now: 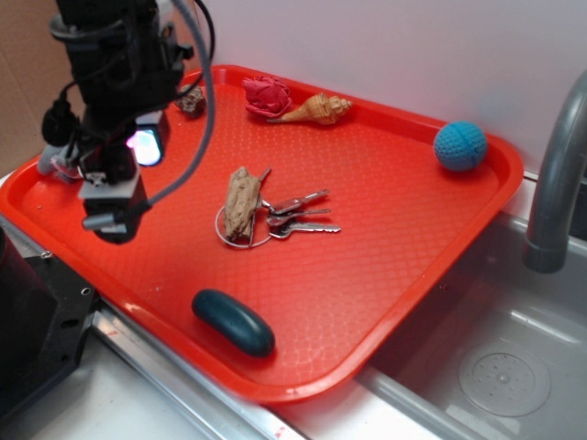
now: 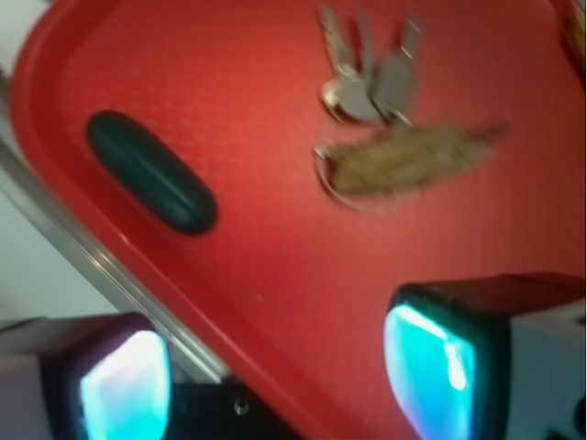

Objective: Grab the plastic pickle.

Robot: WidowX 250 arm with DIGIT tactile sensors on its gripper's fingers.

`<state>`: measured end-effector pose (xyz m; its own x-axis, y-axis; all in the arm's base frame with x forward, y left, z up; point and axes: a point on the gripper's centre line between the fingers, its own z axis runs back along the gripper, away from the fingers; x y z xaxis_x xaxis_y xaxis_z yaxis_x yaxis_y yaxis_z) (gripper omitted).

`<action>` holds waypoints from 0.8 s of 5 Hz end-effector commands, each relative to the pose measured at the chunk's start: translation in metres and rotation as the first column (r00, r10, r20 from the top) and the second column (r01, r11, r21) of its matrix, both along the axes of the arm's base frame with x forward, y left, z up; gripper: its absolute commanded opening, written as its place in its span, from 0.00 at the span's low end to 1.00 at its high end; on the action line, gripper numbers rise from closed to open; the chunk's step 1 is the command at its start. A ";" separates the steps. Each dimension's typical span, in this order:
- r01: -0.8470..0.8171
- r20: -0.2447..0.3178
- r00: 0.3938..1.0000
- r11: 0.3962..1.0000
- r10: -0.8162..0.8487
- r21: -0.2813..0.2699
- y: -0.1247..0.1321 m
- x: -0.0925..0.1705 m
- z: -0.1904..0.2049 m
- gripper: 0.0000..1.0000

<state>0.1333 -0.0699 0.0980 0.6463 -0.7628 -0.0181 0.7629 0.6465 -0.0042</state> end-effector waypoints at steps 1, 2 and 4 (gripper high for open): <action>0.287 0.049 0.957 0.958 -0.287 -0.005 -0.038 -0.084 -0.017 1.00; 0.239 0.050 0.970 0.971 -0.239 0.008 -0.050 -0.079 -0.033 1.00; -0.055 0.046 0.997 0.994 0.060 -0.090 -0.047 -0.028 -0.005 1.00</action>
<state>0.1063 -0.1120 0.0859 0.6976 -0.7147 0.0496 0.7163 0.6974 -0.0249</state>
